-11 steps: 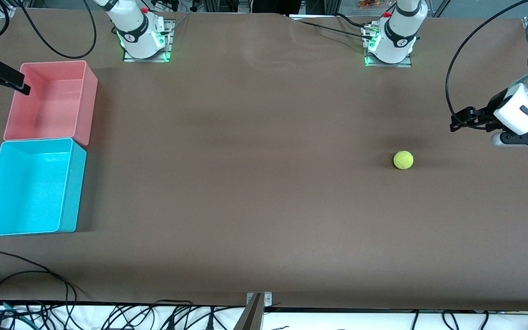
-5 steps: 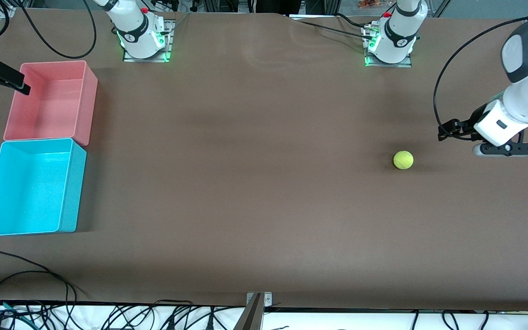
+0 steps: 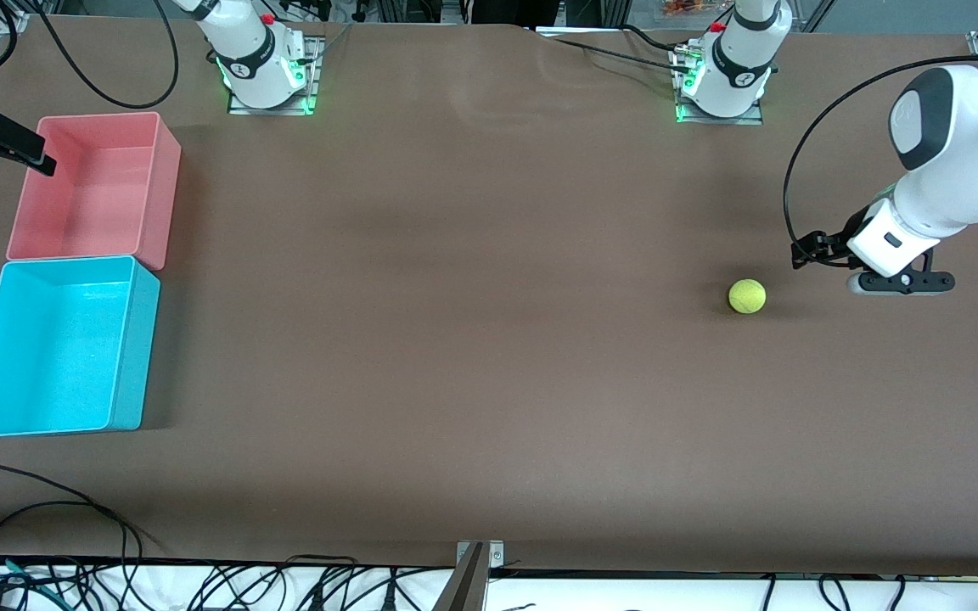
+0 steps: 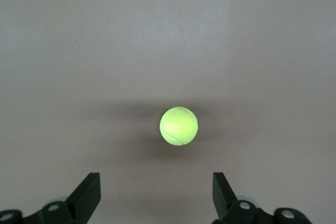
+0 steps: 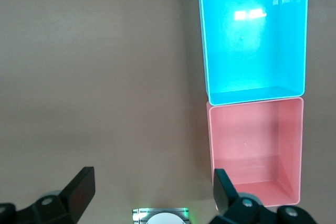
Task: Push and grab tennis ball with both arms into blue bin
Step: 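Move the left gripper down and toward the tennis ball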
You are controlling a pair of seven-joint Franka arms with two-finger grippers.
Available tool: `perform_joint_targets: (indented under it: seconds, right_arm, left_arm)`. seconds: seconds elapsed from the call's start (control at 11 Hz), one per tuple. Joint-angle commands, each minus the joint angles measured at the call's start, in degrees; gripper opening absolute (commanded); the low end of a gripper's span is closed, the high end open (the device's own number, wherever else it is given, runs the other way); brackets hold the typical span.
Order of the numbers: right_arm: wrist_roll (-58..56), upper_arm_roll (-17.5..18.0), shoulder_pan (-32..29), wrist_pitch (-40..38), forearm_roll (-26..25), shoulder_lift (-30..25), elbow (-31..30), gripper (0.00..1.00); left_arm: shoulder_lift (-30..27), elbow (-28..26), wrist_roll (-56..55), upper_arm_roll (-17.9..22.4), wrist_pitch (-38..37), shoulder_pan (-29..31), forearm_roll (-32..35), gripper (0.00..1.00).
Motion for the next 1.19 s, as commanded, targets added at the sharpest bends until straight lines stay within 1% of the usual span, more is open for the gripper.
perform_joint_targets:
  seconds: [0.0,0.09,0.18,0.27,0.36,0.46,0.55,0.73,1.09]
  right_arm:
    - [-0.31,0.19,-0.32,-1.33,-0.39,0.29,1.39,1.00]
    - [-0.40,0.19,-0.32,-1.33,-0.39,0.29,1.39,1.00]
    - [-0.40,0.19,-0.32,-1.33,-0.48,0.20,1.39,1.00]
    - [-0.40,0.19,-0.32,-1.42,-0.39,0.20,1.39,1.00]
    - [-0.40,0.19,-0.32,-1.42,-0.48,0.20,1.39,1.00]
    - [-0.40,0.19,-0.32,-1.42,-0.48,0.20,1.39,1.00]
    - [-0.40,0.19,-0.32,-1.42,-0.48,0.20,1.39,1.00]
    - [-0.40,0.19,-0.32,-1.42,-0.48,0.20,1.39,1.00]
    - [-0.40,0.19,-0.32,-1.42,-0.48,0.20,1.39,1.00]
  left_arm:
    - [-1.21,-3.04,1.41,-0.35,1.81,-0.20,0.35,0.63]
    - [-1.13,-3.39,4.99,-0.35,1.81,-0.20,0.27,0.40]
    - [-1.04,-3.74,9.90,-0.35,1.81,-0.02,0.27,0.13]
    - [-0.86,-3.92,17.78,-0.35,1.90,0.15,0.18,0.00]
    - [-0.77,-4.36,22.21,-0.35,2.68,0.41,0.09,0.00]
    - [-0.95,-5.93,23.82,-0.26,3.91,0.59,0.09,0.00]
    - [-1.04,-7.51,28.10,-0.26,5.48,0.94,0.18,0.00]
    - [-1.04,-9.54,39.61,-0.26,9.52,3.30,-0.61,0.00]
    - [-0.86,-12.00,55.61,-0.26,10.16,4.55,-0.61,0.00]
